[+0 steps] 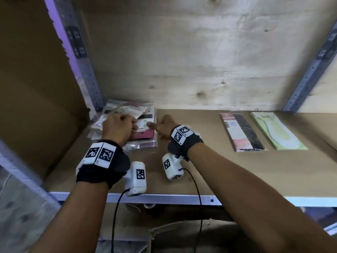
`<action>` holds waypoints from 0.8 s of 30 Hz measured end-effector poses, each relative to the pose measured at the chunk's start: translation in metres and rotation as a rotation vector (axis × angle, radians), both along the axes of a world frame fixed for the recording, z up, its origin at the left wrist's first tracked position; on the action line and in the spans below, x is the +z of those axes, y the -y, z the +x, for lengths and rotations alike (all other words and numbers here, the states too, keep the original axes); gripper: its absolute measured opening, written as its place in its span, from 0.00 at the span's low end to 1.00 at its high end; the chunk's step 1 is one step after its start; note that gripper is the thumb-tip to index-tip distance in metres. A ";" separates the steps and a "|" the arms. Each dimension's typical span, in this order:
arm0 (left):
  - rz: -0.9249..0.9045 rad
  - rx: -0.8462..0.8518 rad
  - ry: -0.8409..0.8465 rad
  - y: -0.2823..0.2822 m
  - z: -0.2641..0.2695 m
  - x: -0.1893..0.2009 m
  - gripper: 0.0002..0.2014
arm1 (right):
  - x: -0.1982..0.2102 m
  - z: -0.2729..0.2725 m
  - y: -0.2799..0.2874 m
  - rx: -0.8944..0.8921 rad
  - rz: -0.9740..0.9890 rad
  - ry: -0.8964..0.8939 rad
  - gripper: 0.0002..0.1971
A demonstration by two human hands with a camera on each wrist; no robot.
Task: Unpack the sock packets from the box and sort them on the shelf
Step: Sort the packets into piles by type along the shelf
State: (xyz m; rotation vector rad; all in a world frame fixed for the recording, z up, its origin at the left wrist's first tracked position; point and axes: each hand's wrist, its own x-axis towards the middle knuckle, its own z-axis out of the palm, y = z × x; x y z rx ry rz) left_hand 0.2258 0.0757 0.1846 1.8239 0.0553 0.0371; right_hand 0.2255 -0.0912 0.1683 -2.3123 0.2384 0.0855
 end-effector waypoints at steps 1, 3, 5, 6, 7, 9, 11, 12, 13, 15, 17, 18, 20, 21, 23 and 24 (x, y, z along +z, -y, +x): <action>-0.001 -0.006 0.009 0.002 -0.001 0.001 0.15 | -0.005 0.005 -0.005 0.002 -0.010 -0.018 0.25; 0.001 -0.012 0.032 0.004 -0.004 0.004 0.15 | -0.016 0.010 -0.007 -0.015 0.005 -0.052 0.29; 0.017 -0.017 0.052 0.007 -0.007 0.006 0.15 | -0.026 0.010 -0.001 -0.033 -0.002 -0.095 0.36; 0.022 -0.022 0.053 0.010 -0.008 0.007 0.15 | -0.029 0.008 0.003 -0.037 -0.006 -0.114 0.36; 0.020 -0.024 0.049 0.011 -0.009 0.008 0.15 | -0.032 0.006 0.007 -0.037 -0.008 -0.124 0.35; 0.014 -0.025 0.039 0.017 -0.010 0.009 0.15 | -0.030 0.000 0.017 -0.034 -0.003 -0.122 0.33; 0.007 -0.015 0.034 0.024 -0.008 0.009 0.15 | -0.024 -0.009 0.028 -0.013 0.036 -0.103 0.24; 0.003 -0.015 0.020 0.029 -0.008 0.008 0.14 | -0.020 -0.017 0.036 0.005 0.061 -0.092 0.18; 0.003 -0.017 -0.001 0.033 -0.006 0.006 0.12 | -0.016 -0.026 0.042 0.017 0.090 -0.083 0.15; 0.028 -0.033 -0.053 0.044 -0.005 0.001 0.08 | -0.010 -0.045 0.058 0.008 0.185 -0.049 0.11; 0.074 -0.061 -0.097 0.055 -0.006 -0.006 0.13 | -0.005 -0.067 0.076 -0.007 0.272 0.012 0.08; 0.081 -0.079 -0.121 0.060 -0.007 -0.009 0.16 | -0.001 -0.076 0.084 -0.019 0.302 0.048 0.07; 0.051 -0.144 -0.174 0.073 -0.010 -0.012 0.20 | 0.006 -0.095 0.103 -0.063 0.378 0.120 0.06; 0.013 -0.177 -0.203 0.081 -0.013 -0.011 0.21 | 0.009 -0.103 0.112 -0.081 0.417 0.153 0.06; -0.154 -0.217 -0.270 0.095 -0.022 -0.008 0.18 | 0.015 -0.117 0.128 -0.088 0.430 0.216 0.06; -0.271 -0.238 -0.312 0.101 -0.027 -0.007 0.19 | 0.018 -0.124 0.136 -0.082 0.401 0.247 0.07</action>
